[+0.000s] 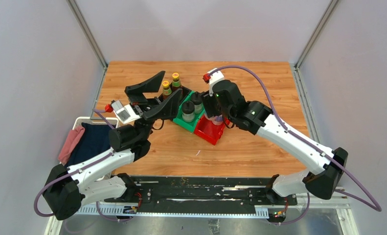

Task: Organize the condiment bottles
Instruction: Place the bottle in the storage box.

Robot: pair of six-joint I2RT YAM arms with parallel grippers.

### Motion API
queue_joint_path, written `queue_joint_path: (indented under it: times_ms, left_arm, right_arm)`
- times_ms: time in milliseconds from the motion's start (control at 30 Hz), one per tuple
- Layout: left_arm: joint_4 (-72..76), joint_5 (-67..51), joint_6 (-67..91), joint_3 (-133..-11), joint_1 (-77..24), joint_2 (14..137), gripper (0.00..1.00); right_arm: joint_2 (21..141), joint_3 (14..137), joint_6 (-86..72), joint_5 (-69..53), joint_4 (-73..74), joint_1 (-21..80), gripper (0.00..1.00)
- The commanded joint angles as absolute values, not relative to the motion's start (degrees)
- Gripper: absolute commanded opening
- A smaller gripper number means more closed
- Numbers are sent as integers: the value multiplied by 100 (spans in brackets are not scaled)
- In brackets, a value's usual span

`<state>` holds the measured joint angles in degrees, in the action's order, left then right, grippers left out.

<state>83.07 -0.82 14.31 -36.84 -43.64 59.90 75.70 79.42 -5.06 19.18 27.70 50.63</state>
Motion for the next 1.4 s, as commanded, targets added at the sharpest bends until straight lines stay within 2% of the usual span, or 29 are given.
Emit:
queue_joint_path:
  times_ms: [0, 367, 667, 867, 1133, 1367]
  left_arm:
    - [8477, -9, 1310, -3634, -4412, 5891, 100]
    - [8278, -31, 927, -3702, -4412, 5824, 100]
    - [7449, -130, -249, -4662, -4403, 6031, 100]
    - [6771, -711, -592, -5316, -4218, 6319, 100]
    - [6381, -1963, 412, -5856, -3328, 6566, 100]
    - [5794, -2525, 423, -5990, -3180, 6588, 100]
  right_arm:
    - [7714, 8253, -672, 2222, 2825, 5138, 0]
    - [8042, 8082, -890, 2148, 2751, 4957, 0]
    - [8133, 8059, -912, 2000, 2698, 4831, 0]
    - [8171, 7978, -907, 1895, 2660, 4746, 0]
    - [8312, 7682, -898, 1671, 2395, 4704, 0]
    - [8422, 7578, -931, 1519, 2180, 4680, 0]
